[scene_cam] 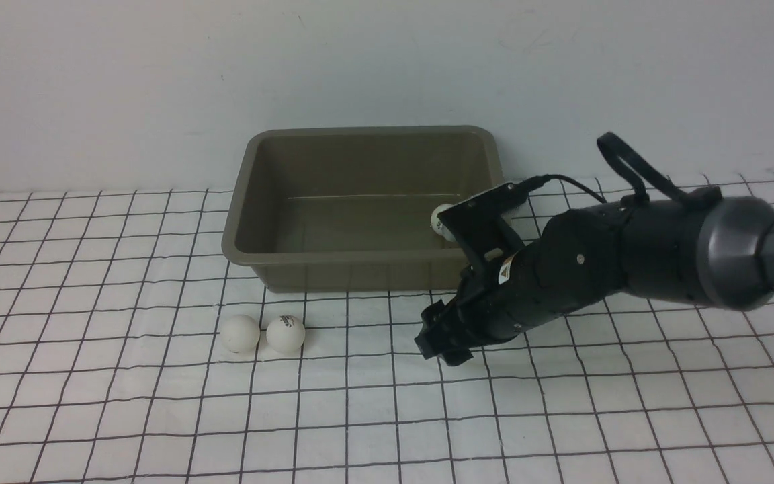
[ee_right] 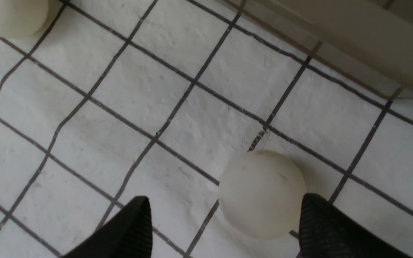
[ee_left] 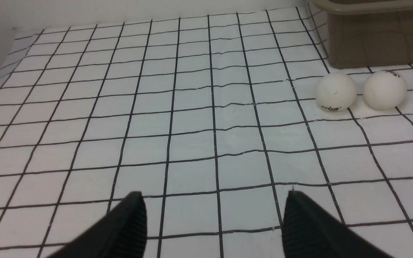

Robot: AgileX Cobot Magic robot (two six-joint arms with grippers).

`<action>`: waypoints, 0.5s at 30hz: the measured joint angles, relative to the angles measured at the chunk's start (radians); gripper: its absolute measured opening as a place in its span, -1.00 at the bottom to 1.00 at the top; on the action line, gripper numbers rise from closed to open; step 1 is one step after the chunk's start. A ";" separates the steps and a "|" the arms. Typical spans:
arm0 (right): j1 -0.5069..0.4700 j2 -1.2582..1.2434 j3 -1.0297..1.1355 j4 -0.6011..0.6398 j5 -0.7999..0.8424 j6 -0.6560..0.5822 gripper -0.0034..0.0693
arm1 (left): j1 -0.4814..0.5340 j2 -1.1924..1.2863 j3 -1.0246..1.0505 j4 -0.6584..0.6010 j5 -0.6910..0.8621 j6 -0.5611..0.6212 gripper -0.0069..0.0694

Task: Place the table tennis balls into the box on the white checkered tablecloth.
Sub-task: 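Reach for and grasp a ping pong ball on the table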

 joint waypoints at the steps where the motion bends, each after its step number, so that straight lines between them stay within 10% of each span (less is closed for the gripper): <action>1: 0.000 0.005 0.000 -0.004 -0.012 0.004 0.45 | 0.000 0.000 0.000 0.000 0.000 0.000 0.38; 15: 0.000 0.078 0.000 -0.014 -0.096 0.012 0.25 | 0.000 0.000 0.000 0.000 0.000 0.000 0.38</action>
